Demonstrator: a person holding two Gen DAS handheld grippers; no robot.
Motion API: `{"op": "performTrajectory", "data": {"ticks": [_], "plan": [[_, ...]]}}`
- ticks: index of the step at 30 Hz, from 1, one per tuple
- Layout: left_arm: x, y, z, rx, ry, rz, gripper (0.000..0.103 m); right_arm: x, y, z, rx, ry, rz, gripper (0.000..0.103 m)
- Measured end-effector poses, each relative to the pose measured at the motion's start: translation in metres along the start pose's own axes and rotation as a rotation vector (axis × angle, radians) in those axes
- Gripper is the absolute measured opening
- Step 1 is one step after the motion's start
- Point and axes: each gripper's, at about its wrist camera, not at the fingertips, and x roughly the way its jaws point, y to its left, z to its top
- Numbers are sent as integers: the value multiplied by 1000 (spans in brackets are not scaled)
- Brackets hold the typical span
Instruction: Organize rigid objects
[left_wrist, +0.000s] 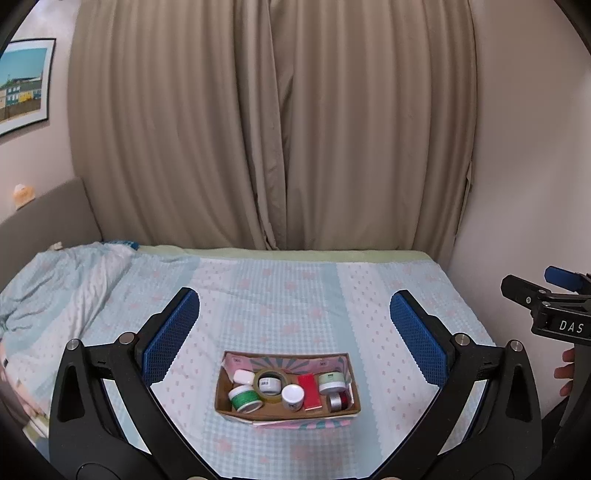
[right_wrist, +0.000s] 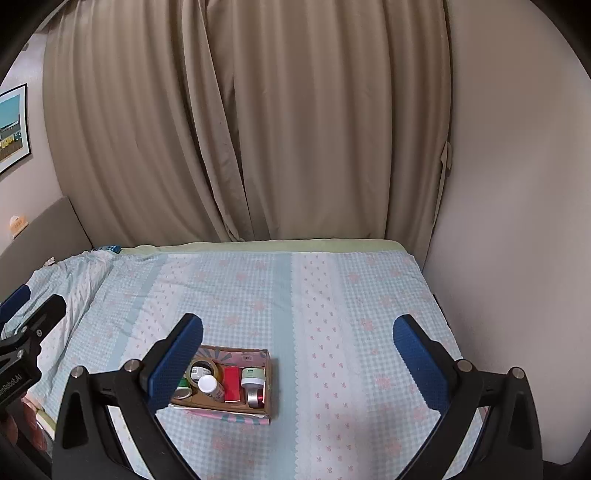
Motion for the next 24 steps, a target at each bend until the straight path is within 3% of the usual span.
{"op": "performTrajectory", "data": {"ticks": [24], "plan": [[2,-4,-3,18,12,8,103,-2,1,-3,1,-11,0,103]]}}
